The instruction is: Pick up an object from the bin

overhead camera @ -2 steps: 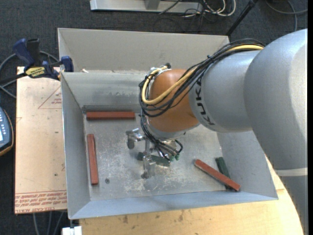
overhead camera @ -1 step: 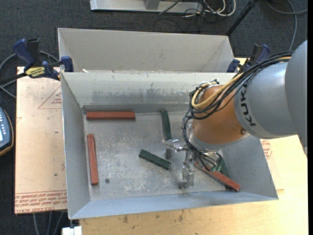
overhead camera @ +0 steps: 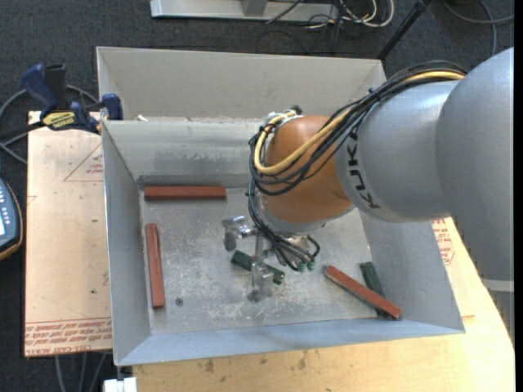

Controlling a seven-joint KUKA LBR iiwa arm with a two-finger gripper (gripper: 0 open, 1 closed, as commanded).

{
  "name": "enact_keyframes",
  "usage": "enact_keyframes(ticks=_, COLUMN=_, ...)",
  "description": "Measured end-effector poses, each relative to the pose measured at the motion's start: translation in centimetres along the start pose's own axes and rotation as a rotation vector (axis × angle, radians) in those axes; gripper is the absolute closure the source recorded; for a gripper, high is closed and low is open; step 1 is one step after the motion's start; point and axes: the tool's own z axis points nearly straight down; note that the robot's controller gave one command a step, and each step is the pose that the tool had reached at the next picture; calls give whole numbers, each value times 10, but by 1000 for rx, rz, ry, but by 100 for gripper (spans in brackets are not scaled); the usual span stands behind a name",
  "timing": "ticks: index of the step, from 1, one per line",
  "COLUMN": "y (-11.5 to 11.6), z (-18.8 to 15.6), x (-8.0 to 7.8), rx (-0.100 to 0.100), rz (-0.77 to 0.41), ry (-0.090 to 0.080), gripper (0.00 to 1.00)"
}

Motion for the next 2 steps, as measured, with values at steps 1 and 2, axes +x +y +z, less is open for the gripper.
enact_keyframes(ticks=1, y=-83, z=53, x=-8, rx=7, rz=29, ry=8, gripper=0)
enact_keyframes(ticks=2, y=-78, z=50, x=-10, rx=5, rz=20, ry=6, gripper=100)
